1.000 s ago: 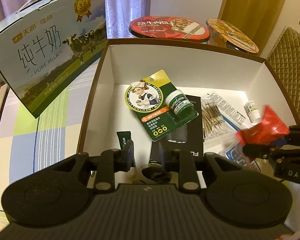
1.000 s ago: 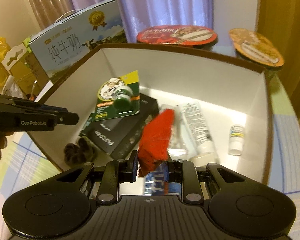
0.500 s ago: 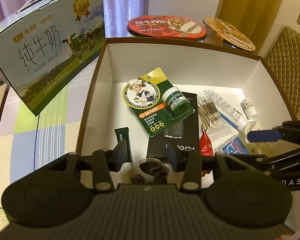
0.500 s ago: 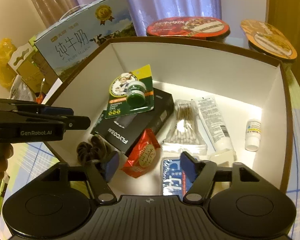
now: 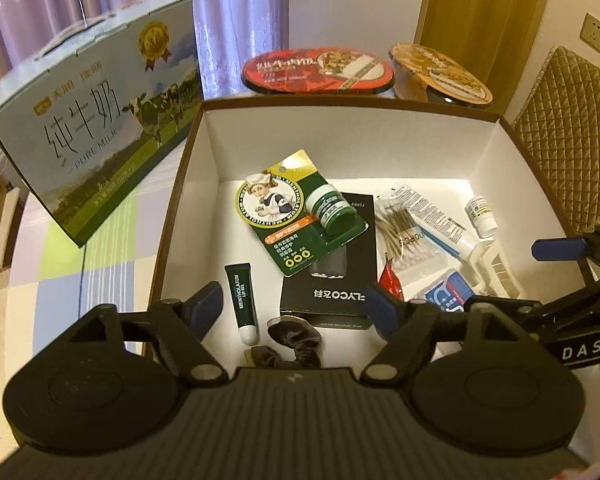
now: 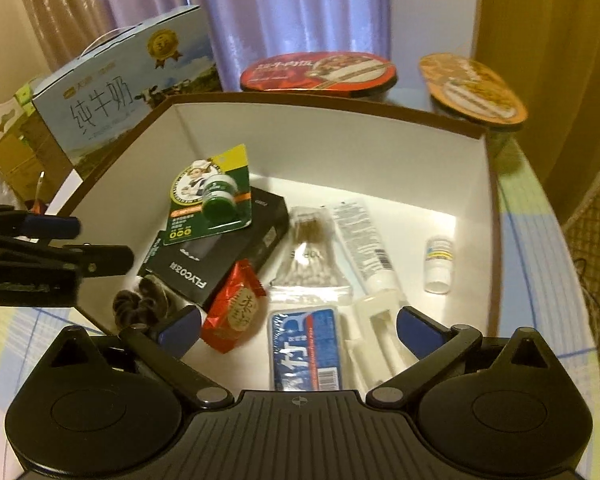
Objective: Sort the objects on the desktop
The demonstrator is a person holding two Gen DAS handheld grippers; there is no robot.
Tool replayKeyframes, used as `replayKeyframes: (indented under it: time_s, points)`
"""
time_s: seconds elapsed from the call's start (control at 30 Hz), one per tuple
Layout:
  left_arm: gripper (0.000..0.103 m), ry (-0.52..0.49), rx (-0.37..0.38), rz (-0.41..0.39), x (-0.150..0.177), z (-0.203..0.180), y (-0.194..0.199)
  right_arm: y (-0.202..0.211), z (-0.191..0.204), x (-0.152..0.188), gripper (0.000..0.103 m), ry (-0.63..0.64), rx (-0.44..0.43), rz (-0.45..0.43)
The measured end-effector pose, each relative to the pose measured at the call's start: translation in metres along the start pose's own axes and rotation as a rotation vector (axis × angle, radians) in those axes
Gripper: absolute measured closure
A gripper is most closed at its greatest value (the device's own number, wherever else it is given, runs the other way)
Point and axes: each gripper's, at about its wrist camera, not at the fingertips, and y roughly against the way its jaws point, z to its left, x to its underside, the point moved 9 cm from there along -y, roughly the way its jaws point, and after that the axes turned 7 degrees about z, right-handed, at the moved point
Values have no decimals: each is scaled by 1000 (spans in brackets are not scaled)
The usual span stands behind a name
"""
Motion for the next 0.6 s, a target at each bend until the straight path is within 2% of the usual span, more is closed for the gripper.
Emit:
replayKeyframes:
  time_s: [0.13,0.47,0.6]
  points:
    - [16,-3,-19,-32,0,-1,15,12,0,4,2,3,25,-32]
    - [8,-16,-85,-80,4,-4,41,34,1,15,2,-31,56,-63]
    - [4,-4,-79,-88,8,-4,51,44,3,19,2,-28,63,-82]
